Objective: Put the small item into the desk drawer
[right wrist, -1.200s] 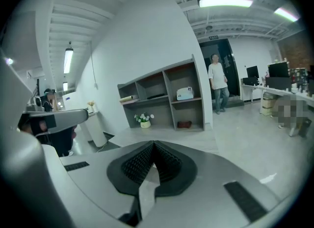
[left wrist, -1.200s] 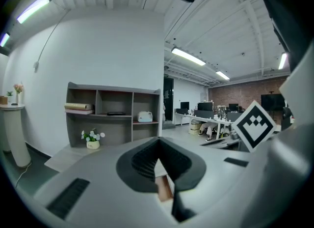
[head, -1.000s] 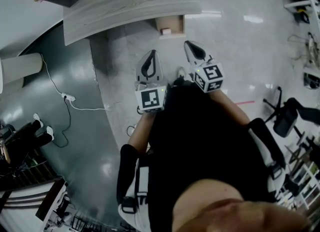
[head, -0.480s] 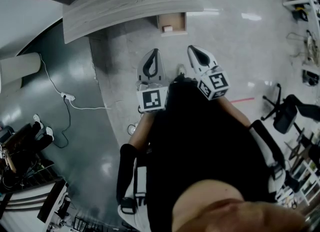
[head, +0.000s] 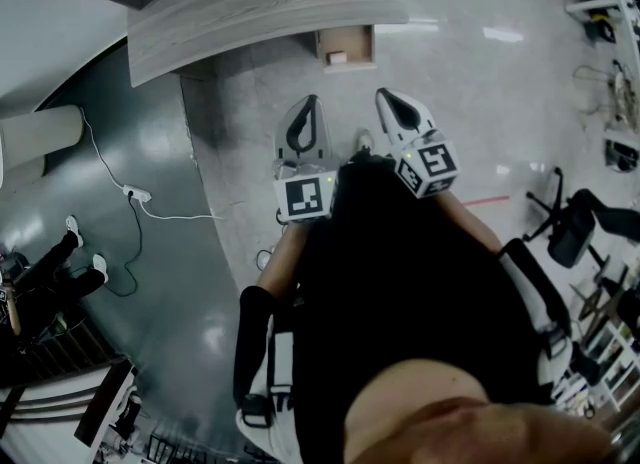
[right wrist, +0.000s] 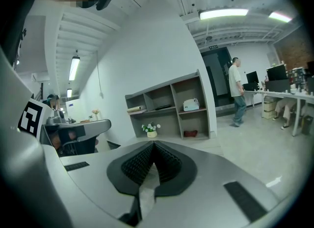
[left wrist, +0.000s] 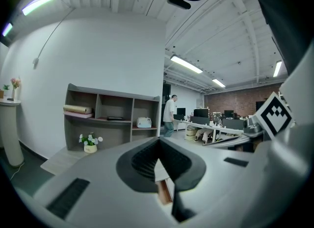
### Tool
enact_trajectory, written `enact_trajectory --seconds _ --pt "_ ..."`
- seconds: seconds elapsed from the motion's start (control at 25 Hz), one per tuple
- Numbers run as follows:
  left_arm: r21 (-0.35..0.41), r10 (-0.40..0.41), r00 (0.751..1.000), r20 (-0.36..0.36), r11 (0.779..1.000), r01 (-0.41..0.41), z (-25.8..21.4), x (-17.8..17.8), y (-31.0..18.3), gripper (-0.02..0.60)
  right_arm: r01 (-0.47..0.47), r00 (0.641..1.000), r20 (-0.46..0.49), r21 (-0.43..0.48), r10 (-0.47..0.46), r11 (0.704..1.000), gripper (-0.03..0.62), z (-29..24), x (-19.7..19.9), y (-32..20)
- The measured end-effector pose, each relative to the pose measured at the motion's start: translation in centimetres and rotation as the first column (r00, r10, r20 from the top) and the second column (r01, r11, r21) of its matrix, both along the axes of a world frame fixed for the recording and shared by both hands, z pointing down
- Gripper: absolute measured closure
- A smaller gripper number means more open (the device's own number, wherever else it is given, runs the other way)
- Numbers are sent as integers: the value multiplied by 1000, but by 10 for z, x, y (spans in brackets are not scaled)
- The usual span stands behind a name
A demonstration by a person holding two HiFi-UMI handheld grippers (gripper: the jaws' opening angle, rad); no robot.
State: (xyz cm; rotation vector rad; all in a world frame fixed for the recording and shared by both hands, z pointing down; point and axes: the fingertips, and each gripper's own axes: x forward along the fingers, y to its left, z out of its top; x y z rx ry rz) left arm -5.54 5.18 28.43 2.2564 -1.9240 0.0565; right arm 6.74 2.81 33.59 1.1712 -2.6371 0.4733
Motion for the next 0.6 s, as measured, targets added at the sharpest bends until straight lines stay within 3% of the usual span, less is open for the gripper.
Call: enact_trajectory --seconds 0.6 --pt "13 -2 1000 -3 1000 2 -4 8 0 584 35 999 20 32 -36 999 596 -8 1 -1"
